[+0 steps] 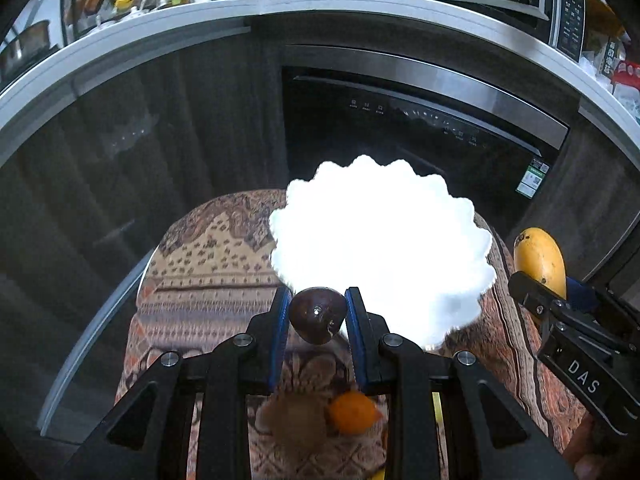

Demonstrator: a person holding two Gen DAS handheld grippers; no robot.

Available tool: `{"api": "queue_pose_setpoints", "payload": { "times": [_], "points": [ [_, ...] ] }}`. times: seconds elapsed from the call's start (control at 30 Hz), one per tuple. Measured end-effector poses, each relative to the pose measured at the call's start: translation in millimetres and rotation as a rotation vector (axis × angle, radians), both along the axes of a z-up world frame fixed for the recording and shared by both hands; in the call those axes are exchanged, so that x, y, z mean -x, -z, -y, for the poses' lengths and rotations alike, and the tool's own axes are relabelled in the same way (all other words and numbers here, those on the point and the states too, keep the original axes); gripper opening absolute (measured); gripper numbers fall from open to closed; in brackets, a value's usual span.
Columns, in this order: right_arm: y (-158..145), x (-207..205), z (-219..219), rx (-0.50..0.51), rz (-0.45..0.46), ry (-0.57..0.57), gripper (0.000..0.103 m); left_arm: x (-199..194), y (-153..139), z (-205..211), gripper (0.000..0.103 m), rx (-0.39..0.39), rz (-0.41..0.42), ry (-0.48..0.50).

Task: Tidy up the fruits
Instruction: 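Lift the plum with the left gripper while the right gripper carries the mango to the bowl, then open the left gripper over the bowl while the right gripper releases the mango inside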

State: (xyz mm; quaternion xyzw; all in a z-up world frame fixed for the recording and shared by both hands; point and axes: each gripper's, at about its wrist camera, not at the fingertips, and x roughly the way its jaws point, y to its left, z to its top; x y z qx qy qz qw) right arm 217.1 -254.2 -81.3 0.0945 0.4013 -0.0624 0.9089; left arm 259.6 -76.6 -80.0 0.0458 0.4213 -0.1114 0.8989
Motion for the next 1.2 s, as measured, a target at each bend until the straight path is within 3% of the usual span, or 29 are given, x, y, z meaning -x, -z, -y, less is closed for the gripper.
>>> {"api": "queue_pose_setpoints", "payload": {
  "times": [0.37,0.77,0.93,0.97,1.0,1.03,1.07,1.2],
  "points": [
    [21,-53,12,0.015,-0.036,0.032,0.051,-57,26,15,0.028,0.000,-0.047,0.002],
    [56,-82,17,-0.011,-0.114,0.046,0.051,-88,62,25,0.028,0.011,-0.141,-0.007],
    [60,-85,17,-0.018,-0.121,0.037,0.052,-90,68,24,0.042,0.000,-0.152,-0.014],
    [59,-85,16,-0.021,-0.111,0.030,0.059,-89,69,24,0.046,-0.001,-0.152,-0.015],
    [56,-84,15,-0.013,-0.096,0.028,0.065,-88,68,23,0.057,-0.001,-0.149,-0.019],
    [53,-83,15,0.002,-0.084,0.035,0.079,-87,68,22,0.064,-0.002,-0.142,-0.027],
    [49,-81,14,0.020,-0.067,0.045,0.086,-86,67,21,0.065,-0.004,-0.135,-0.031],
    [38,-79,11,0.068,-0.044,0.066,0.089,-84,63,16,0.070,-0.037,-0.119,-0.053]
  ]
}}
